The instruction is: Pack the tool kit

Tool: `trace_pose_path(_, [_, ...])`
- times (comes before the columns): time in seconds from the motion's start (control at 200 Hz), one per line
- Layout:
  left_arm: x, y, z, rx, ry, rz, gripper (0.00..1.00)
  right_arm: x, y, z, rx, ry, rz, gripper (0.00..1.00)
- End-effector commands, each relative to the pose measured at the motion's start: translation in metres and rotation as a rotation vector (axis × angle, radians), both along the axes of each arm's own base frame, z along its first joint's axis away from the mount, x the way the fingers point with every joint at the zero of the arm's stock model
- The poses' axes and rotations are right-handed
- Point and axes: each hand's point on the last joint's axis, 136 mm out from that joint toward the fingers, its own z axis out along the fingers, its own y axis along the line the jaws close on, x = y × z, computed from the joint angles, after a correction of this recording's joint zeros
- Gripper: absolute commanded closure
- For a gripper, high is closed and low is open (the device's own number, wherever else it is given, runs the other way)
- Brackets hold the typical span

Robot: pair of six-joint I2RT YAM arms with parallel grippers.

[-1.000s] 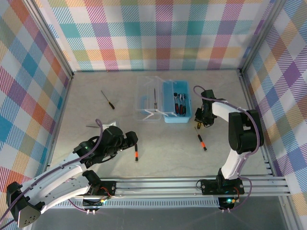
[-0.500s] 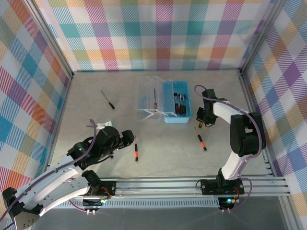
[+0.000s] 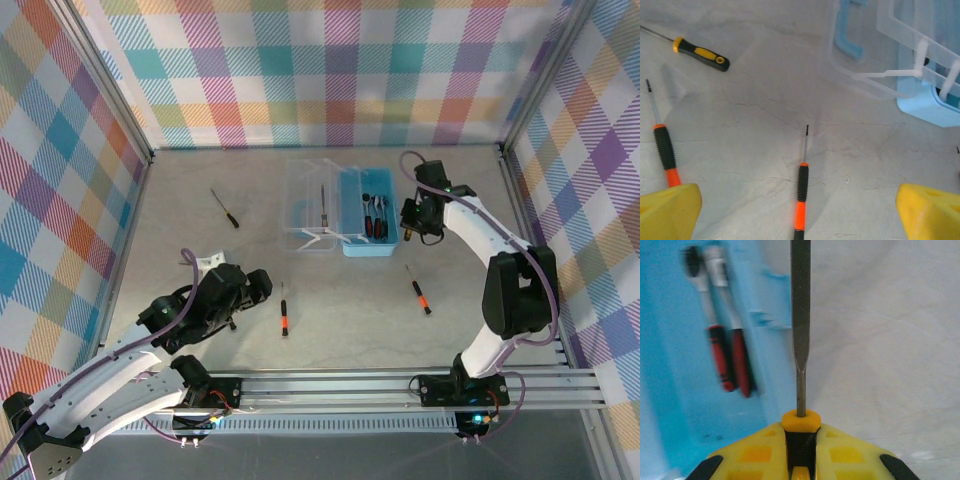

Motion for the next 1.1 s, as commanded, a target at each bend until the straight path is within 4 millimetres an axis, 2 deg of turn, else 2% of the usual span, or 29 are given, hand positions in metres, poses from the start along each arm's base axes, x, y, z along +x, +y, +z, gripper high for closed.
trace_pose_path(0.0, [0.0, 0.009, 0.009, 0.006, -0.016, 0.043, 0.01, 0.002, 0.045, 0.025, 0.06, -0.025, 0.132, 0.83])
trace_pose_path(0.1, [0.0, 0.01, 0.008, 0.01, -0.012, 0.047, 0.01, 0.008, 0.086, 0.036, 0.08, -0.038, 0.226, 0.83])
trace_pose_path(0.21, [-0.002, 0.011, 0.008, 0.012, -0.003, 0.046, 0.01, 0.014, 0.12, 0.041, 0.147, -0.028, 0.286, 0.83])
trace_pose_path(0.465, [-0.008, 0.018, 0.005, 0.012, 0.0, 0.057, 0.01, 0.026, 0.158, 0.022, 0.291, 0.038, 0.332, 0.83])
trace_pose_path(0.635, [-0.01, 0.021, 0.005, 0.011, -0.009, 0.063, 0.01, 0.023, 0.166, 0.004, 0.32, 0.086, 0.35, 0.83])
trace_pose_path(0.88, [-0.009, 0.019, 0.003, 0.006, -0.006, 0.057, 0.01, 0.022, 0.173, 0.003, 0.362, 0.095, 0.361, 0.83])
trace_pose_path(1.0, [-0.01, 0.019, 0.003, 0.007, -0.001, 0.054, 0.01, 0.023, 0.174, 0.002, 0.371, 0.103, 0.357, 0.68])
trace_pose_path(1.095, [-0.011, 0.021, 0.003, 0.01, -0.001, 0.058, 0.01, 0.022, 0.176, 0.006, 0.384, 0.103, 0.358, 0.64])
